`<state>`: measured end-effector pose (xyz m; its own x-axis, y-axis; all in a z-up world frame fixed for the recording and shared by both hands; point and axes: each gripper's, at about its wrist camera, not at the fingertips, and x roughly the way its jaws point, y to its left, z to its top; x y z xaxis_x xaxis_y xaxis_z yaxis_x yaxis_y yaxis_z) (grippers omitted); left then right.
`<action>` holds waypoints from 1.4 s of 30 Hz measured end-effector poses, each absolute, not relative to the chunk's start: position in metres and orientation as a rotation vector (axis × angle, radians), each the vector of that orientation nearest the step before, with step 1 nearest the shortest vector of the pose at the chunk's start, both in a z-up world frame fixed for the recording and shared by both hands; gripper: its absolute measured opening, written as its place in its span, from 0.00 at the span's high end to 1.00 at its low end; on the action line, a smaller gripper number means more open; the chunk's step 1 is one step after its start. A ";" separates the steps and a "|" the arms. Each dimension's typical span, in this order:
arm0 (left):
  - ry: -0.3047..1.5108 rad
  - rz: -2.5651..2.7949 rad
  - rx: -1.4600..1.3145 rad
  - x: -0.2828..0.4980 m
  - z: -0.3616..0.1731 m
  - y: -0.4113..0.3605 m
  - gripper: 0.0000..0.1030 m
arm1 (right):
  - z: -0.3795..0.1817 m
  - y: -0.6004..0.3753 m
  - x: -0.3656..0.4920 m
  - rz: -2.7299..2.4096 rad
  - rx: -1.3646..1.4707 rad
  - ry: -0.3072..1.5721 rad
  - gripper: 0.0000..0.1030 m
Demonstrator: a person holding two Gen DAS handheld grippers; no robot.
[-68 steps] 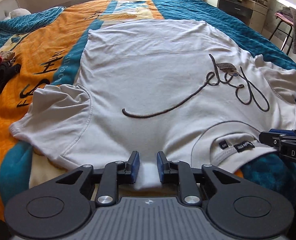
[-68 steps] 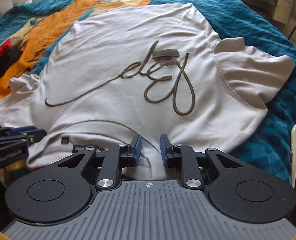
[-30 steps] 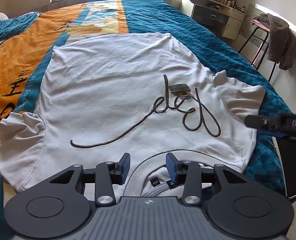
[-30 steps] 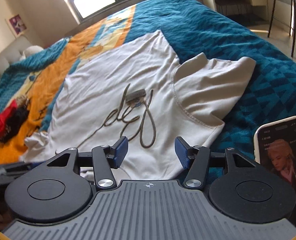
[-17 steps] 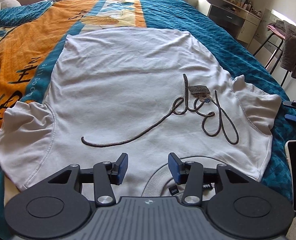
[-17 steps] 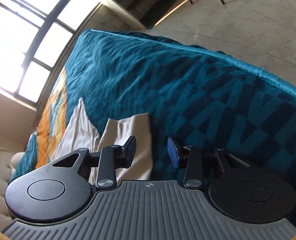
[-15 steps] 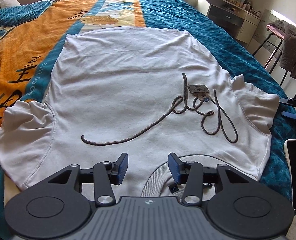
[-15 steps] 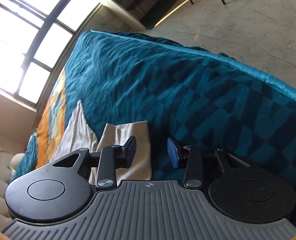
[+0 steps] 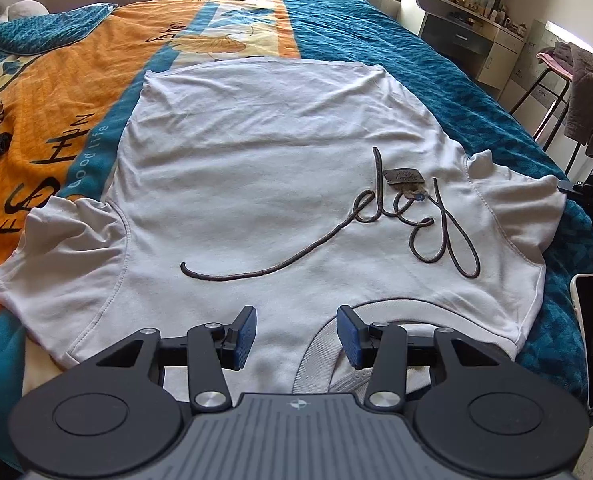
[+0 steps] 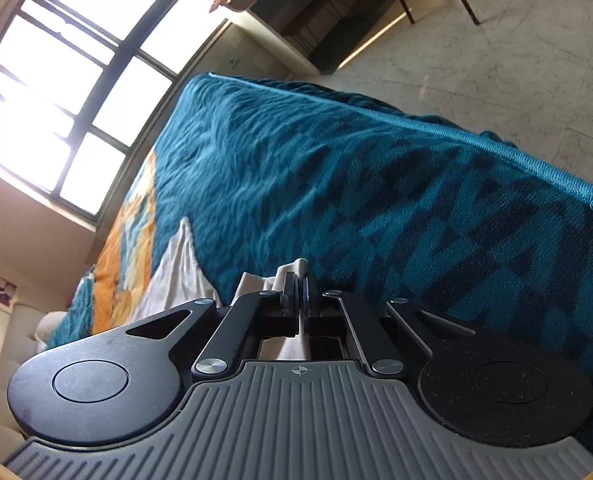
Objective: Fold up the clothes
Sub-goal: 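Grasp the sleeve nearest the right gripper with the right gripper, then fold the held sleeve inward over the shirt body and release it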
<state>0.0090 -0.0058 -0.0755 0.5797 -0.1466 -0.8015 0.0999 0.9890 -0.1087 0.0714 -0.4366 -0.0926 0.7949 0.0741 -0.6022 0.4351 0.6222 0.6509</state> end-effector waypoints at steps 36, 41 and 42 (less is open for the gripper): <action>0.937 -0.157 -0.041 -0.007 -0.071 -0.001 0.57 | -0.126 -0.376 0.076 0.030 0.797 1.063 0.63; 0.950 -0.166 -0.034 -0.007 -0.075 -0.004 0.57 | -0.122 -0.367 0.063 -0.003 0.794 1.014 0.99; 0.950 -0.169 -0.029 -0.008 -0.075 -0.004 0.57 | -0.116 -0.365 0.058 -0.041 0.749 0.985 0.99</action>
